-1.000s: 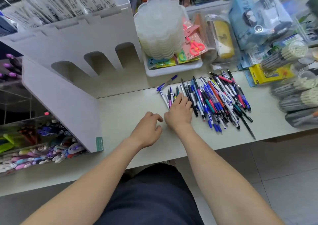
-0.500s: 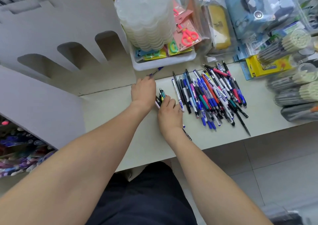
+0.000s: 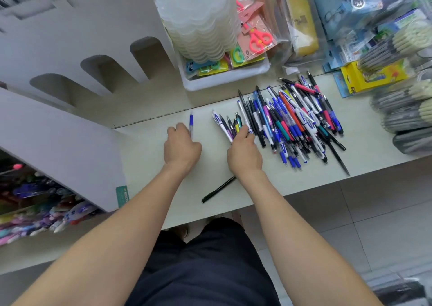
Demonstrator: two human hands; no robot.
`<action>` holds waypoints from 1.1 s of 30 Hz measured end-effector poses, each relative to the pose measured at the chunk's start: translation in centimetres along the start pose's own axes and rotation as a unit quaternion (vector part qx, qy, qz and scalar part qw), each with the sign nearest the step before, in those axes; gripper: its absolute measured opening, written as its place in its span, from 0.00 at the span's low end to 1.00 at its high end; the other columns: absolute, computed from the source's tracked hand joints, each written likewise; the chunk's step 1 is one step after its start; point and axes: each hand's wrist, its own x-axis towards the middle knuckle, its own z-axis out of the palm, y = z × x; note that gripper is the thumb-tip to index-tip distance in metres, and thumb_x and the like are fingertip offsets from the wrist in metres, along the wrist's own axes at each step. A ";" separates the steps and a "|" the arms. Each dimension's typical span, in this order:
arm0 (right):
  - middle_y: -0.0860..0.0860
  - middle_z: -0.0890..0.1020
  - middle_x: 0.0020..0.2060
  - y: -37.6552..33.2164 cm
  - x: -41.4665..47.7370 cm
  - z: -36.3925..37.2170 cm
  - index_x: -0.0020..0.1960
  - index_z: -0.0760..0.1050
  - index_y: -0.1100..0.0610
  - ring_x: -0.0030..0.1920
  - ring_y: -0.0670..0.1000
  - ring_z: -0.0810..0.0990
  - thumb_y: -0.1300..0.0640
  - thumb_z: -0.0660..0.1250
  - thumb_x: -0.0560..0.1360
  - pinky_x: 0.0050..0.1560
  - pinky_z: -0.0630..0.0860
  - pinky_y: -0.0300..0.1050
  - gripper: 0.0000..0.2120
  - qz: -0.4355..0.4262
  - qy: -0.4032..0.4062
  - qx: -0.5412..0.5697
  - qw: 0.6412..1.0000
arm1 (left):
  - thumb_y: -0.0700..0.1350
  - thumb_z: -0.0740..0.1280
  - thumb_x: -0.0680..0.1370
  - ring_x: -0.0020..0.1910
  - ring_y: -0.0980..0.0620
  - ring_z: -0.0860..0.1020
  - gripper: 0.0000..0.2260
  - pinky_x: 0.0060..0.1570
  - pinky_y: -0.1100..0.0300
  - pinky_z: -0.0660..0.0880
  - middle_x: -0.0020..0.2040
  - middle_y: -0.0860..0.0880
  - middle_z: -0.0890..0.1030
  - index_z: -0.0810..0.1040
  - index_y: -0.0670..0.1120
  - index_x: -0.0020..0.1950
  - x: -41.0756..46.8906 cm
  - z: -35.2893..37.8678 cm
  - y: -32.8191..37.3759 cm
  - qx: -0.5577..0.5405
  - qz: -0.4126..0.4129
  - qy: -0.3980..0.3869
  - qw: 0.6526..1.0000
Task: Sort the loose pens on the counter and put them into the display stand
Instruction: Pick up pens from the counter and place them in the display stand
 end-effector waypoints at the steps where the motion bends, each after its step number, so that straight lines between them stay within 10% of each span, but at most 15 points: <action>1: 0.65 0.74 0.66 0.1 0.1 -0.2 0.78 0.55 0.64 0.56 0.63 0.82 0.64 0.66 0.81 0.43 0.75 0.51 0.31 -0.008 0.001 0.021 1.000 | 0.39 0.66 0.75 0.51 0.35 0.77 0.13 0.46 0.50 0.73 0.57 0.42 0.74 0.72 0.43 0.59 -1.1 0.1 -0.5 0.016 -0.002 -0.026 1.000; 7: 0.59 0.78 0.54 2.1 -0.9 -2.0 0.73 0.59 0.61 0.48 0.61 0.79 0.58 0.65 0.82 0.39 0.71 0.52 0.24 -0.071 -0.042 0.084 0.993 | 0.50 0.67 0.75 0.50 0.39 0.78 0.13 0.50 0.47 0.79 0.56 0.45 0.74 0.72 0.47 0.57 -5.3 1.9 -1.2 0.107 0.072 -0.122 0.984; 11: 0.56 0.78 0.54 3.9 -2.7 -2.5 0.77 0.58 0.60 0.49 0.60 0.79 0.56 0.64 0.82 0.44 0.77 0.56 0.27 -0.020 -0.046 0.166 0.985 | 0.71 0.72 0.67 0.50 0.44 0.78 0.33 0.47 0.50 0.77 0.55 0.50 0.73 0.70 0.50 0.60 -6.3 3.2 -0.2 0.180 0.147 -0.131 0.964; 18: 0.58 0.80 0.57 6.5 -6.1 -0.6 0.81 0.54 0.56 0.53 0.61 0.80 0.55 0.65 0.77 0.54 0.81 0.59 0.36 0.084 -0.029 0.257 0.962 | 0.46 0.65 0.82 0.50 0.36 0.80 0.10 0.39 0.52 0.67 0.55 0.42 0.79 0.71 0.42 0.60 -7.0 5.0 0.3 0.175 0.194 -0.059 0.963; 24: 0.57 0.73 0.57 4.2 -7.0 0.7 0.79 0.61 0.54 0.57 0.59 0.75 0.62 0.71 0.76 0.57 0.77 0.56 0.34 0.000 -0.004 0.241 0.970 | 0.46 0.68 0.83 0.53 0.39 0.80 0.10 0.44 0.53 0.70 0.51 0.41 0.82 0.76 0.40 0.58 -5.8 4.7 1.1 -0.035 0.121 -0.068 0.990; 33: 0.55 0.72 0.68 2.2 -6.7 0.7 0.79 0.62 0.55 0.68 0.60 0.68 0.45 0.67 0.76 0.64 0.73 0.59 0.36 0.037 0.036 0.160 0.986 | 0.38 0.61 0.77 0.55 0.42 0.84 0.21 0.58 0.50 0.82 0.57 0.43 0.86 0.80 0.43 0.69 -4.7 2.7 1.5 -0.132 0.041 -0.190 0.972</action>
